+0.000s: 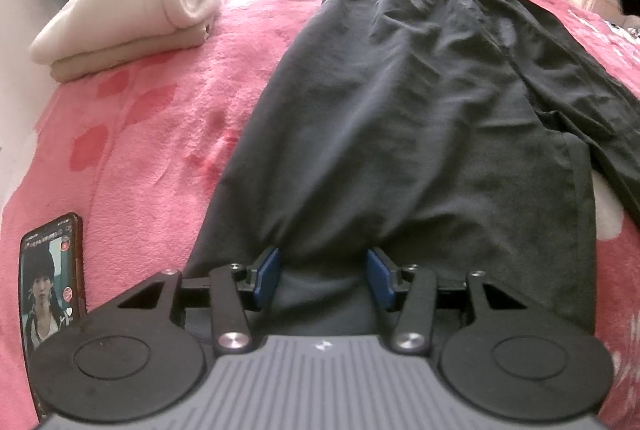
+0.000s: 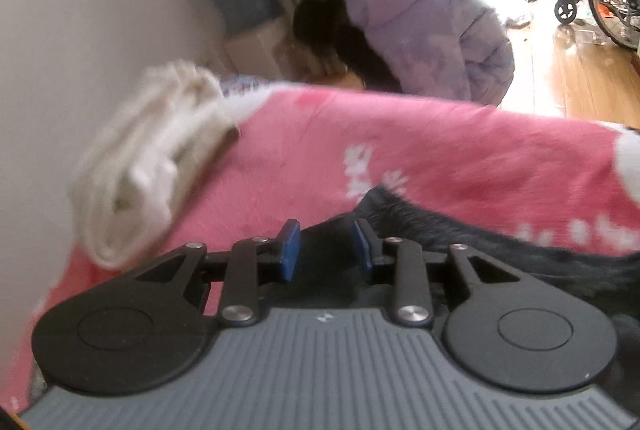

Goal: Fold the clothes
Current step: 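Pull the waistband taut away from the left gripper with the right gripper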

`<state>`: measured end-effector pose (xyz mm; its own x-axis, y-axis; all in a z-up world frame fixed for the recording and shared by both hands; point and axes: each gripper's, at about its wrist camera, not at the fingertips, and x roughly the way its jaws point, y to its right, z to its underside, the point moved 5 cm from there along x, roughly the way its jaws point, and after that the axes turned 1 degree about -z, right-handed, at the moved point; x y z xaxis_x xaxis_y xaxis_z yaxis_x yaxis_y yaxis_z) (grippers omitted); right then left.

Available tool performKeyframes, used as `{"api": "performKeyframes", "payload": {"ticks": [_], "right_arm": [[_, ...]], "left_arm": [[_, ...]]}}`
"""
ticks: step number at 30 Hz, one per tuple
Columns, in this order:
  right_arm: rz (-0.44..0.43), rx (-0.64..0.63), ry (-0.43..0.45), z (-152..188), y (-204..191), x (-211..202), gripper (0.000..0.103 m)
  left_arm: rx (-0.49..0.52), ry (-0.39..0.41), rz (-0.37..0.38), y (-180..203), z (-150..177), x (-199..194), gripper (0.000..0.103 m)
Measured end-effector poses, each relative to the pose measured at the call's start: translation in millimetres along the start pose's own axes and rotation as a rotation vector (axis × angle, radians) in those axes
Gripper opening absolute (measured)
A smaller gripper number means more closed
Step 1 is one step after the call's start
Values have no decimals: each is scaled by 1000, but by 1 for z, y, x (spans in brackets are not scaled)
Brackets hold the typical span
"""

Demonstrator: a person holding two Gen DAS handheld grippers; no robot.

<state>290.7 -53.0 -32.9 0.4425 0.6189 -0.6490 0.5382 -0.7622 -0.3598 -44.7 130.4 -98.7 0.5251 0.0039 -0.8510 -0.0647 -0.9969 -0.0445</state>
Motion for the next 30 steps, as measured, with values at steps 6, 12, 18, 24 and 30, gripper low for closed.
{"api": "performKeyframes", "payload": {"ticks": [6, 12, 18, 24, 30], "right_arm": [[109, -52, 179, -19, 31, -117, 29], [211, -133, 185, -21, 61, -163, 31], [285, -292, 22, 14, 74, -94, 31], [306, -530, -105, 38, 60, -16, 30], [271, -653, -169, 35, 53, 21, 31]], "left_arm": [[-11, 6, 3, 0, -2, -2, 52], [-23, 31, 28, -3, -26, -15, 52], [-35, 55, 52, -6, -49, -28, 52], [-73, 69, 82, 6, -81, -1, 52], [-96, 51, 121, 19, -93, 28, 52]]}}
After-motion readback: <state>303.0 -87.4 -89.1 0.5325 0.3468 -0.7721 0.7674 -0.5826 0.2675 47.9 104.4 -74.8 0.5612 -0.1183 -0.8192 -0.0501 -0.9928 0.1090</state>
